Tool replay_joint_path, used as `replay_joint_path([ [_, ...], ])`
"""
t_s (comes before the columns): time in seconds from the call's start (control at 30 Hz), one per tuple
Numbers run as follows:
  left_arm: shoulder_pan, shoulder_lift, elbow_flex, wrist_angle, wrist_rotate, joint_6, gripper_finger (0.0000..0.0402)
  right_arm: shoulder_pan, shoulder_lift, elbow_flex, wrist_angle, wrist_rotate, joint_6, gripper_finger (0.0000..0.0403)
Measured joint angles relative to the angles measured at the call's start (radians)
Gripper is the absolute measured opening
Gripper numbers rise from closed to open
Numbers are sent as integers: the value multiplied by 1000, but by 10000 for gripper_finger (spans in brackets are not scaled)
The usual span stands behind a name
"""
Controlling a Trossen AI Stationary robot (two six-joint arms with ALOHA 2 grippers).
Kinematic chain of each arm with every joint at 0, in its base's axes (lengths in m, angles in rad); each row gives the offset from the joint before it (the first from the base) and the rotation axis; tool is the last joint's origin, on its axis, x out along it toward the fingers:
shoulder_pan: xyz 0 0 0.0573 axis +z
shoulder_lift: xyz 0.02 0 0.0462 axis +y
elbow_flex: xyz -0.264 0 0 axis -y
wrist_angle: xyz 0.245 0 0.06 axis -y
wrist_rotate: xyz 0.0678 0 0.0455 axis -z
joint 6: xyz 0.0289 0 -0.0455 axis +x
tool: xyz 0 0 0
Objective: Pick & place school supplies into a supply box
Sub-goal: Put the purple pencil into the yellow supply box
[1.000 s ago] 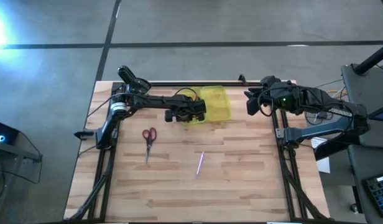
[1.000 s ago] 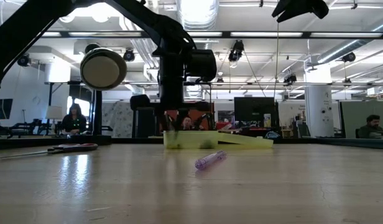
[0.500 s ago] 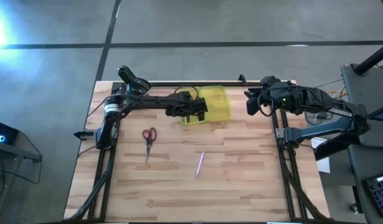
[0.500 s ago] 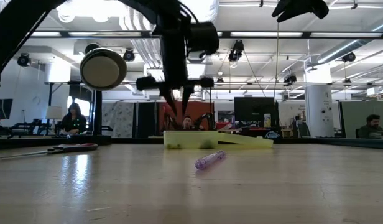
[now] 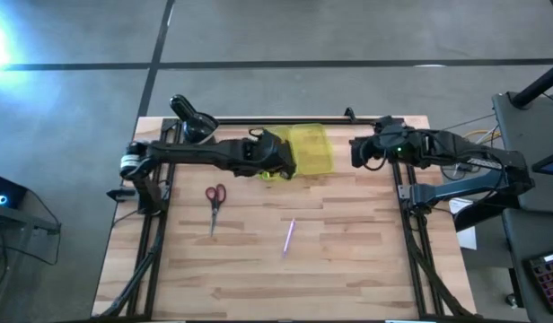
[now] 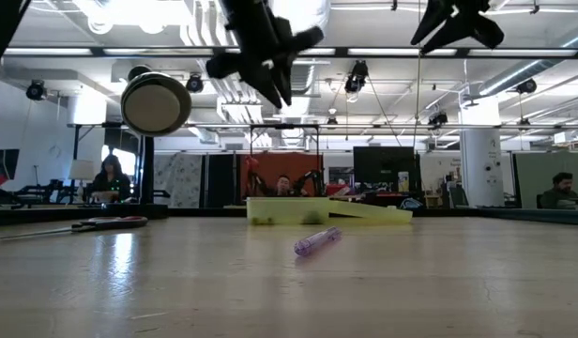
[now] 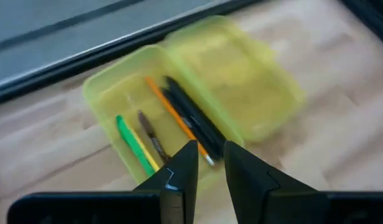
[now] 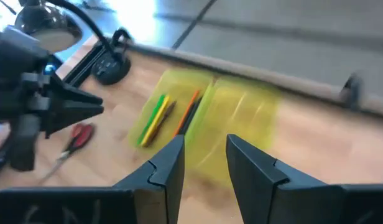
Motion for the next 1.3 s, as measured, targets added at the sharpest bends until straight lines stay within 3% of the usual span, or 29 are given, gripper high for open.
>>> replay_joint_path([
  [0.1,-34,-41,-14,7,32,100,62,-1,0,-42,18,-77,113,111],
  [0.23,-82,-92,-41,4,51,184,62,0,1,-102,49,-184,139,111],
  [0.47,-162,-203,-171,7,80,253,62,9,6,-191,165,-561,99,111],
  [0.57,-188,-258,-252,16,91,242,62,21,8,-224,229,-673,114,111],
  [0.8,-237,-392,-453,30,190,194,62,52,8,-279,280,-692,234,111],
  [0.97,-283,-475,-570,65,203,87,62,67,8,-315,309,-692,298,111],
  [1.3,-380,-513,-649,147,212,20,62,66,8,-353,481,-691,319,112],
])
